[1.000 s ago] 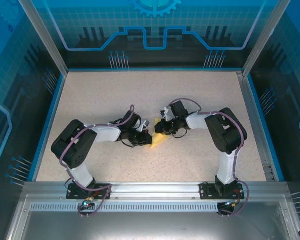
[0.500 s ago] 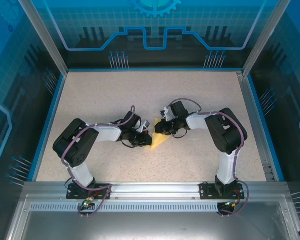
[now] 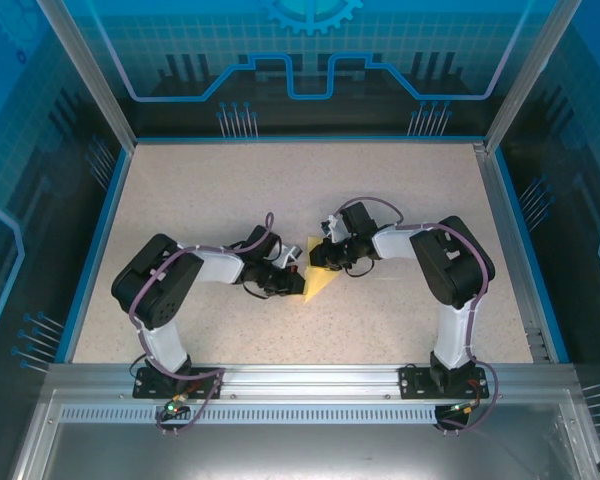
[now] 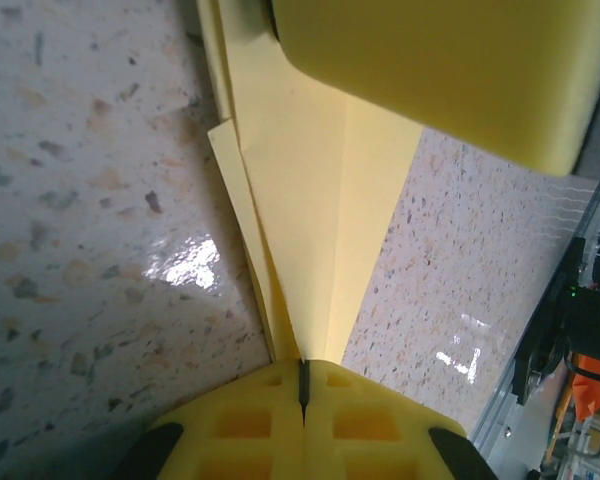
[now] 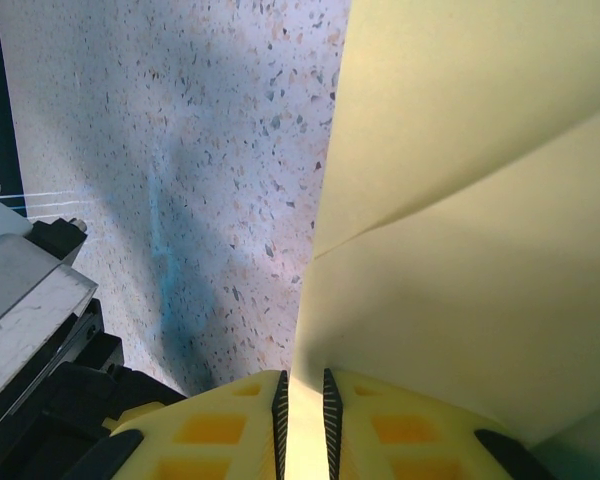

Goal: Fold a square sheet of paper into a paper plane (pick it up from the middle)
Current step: Fourth fold the wing at the center of the table.

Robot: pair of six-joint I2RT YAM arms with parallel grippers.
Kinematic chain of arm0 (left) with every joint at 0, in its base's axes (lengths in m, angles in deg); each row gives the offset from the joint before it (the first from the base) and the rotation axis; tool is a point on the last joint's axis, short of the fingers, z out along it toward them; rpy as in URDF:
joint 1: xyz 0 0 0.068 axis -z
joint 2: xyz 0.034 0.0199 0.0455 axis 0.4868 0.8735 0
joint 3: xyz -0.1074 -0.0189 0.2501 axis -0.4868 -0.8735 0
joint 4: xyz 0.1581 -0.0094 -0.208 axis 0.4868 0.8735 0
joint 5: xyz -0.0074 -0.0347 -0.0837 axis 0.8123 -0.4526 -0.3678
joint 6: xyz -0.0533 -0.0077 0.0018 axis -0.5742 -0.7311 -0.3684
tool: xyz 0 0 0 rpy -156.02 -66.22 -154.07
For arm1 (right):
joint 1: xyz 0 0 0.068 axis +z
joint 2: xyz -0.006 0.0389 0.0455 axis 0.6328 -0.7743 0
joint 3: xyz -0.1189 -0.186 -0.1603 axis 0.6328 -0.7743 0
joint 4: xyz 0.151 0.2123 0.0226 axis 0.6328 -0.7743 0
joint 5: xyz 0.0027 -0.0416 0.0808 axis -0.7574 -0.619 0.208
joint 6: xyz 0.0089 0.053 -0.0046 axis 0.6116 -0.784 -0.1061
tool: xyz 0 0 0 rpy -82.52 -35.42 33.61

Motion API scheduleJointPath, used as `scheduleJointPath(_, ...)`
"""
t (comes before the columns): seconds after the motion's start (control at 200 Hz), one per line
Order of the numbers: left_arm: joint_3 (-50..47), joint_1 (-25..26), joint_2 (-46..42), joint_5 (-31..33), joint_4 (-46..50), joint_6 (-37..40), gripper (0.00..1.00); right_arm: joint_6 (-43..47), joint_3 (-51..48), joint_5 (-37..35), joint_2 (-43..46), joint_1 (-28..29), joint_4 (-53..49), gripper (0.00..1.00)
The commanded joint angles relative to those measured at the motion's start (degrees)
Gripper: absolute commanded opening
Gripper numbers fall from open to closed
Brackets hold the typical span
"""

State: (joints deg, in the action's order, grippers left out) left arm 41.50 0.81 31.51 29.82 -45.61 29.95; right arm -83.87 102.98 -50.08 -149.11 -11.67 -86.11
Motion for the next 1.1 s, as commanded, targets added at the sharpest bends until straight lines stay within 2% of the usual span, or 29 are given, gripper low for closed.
scheduleJointPath(0.0,-1.6,0.5,1.3,-2.5,7.2,1.6,0.00,1.6,-2.6,-6.7,-3.5,-0.5,-7.1,0.20)
scheduleJointPath(0.145,-1.4,0.4,-1.9,-2.0,7.4,-0.8,0.09,1.9,-2.7,-6.4,-3.4,-0.4,-7.2,0.20)
scheduleJointPath(0.21,-1.4,0.4,-4.8,-1.6,7.8,-2.1,0.18,2.2,-2.9,-6.5,-3.2,-0.4,-7.5,0.20)
scheduleJointPath(0.3,-1.4,0.5,-8.8,1.3,9.1,-3.4,0.27,2.4,-3.3,-6.6,-3.0,-0.4,-7.2,0.20)
scheduleJointPath(0.365,-1.1,0.5,-10.8,3.0,9.6,-4.7,0.29,2.6,-3.4,-6.6,-3.1,-0.4,-7.2,0.20)
scheduleJointPath(0.53,0.7,0.4,-11.2,2.1,5.2,-9.7,0.26,2.4,-3.5,-6.5,-3.3,-0.4,-6.9,0.20)
scheduleJointPath(0.735,4.3,1.1,-6.0,0.8,1.4,-12.2,0.20,2.4,-3.6,-6.5,-3.4,-0.5,-6.8,0.20)
scheduleJointPath(1.095,6.1,2.8,0.0,2.5,-0.9,-12.7,0.17,2.1,-3.7,-6.2,-3.7,-0.5,-6.3,0.20)
